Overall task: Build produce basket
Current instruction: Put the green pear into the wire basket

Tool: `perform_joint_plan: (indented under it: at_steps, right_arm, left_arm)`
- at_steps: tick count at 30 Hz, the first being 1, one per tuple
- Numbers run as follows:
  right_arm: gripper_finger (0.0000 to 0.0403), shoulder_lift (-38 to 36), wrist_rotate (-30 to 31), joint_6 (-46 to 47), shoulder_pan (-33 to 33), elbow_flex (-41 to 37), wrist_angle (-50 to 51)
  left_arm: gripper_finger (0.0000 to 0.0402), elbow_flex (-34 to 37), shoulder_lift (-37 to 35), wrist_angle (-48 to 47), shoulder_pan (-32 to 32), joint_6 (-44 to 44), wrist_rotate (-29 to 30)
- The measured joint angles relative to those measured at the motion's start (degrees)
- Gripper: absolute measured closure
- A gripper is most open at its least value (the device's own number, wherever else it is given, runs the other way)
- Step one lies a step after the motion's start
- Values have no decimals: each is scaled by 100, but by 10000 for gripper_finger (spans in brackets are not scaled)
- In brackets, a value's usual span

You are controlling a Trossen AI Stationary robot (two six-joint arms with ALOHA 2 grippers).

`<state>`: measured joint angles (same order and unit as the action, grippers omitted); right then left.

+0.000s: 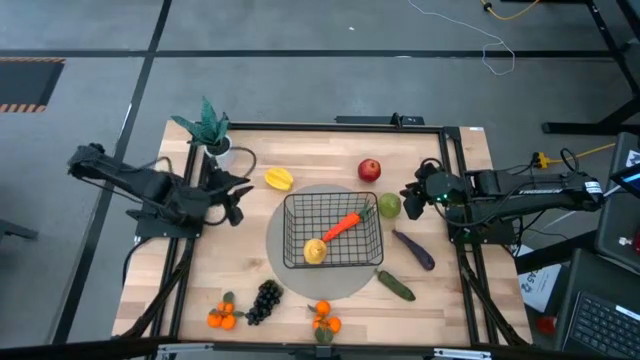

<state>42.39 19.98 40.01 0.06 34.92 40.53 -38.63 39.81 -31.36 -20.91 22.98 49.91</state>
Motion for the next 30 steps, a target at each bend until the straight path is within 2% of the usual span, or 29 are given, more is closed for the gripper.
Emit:
perform_joint_plan:
  at_steps: [4, 9, 30]
  right_arm:
    - [253, 0, -121, 4, 0, 0, 4]
    - [253, 41, -404, 212, 2, 0, 18]
    - [253, 1085, -469, 623, 2, 0, 26]
  left_arm:
    - [315, 842, -56, 717, 0, 91, 151]
    - [315, 1309, -54, 1210, 0, 195, 149]
    - [315, 1364, -50, 1218, 0, 214, 147]
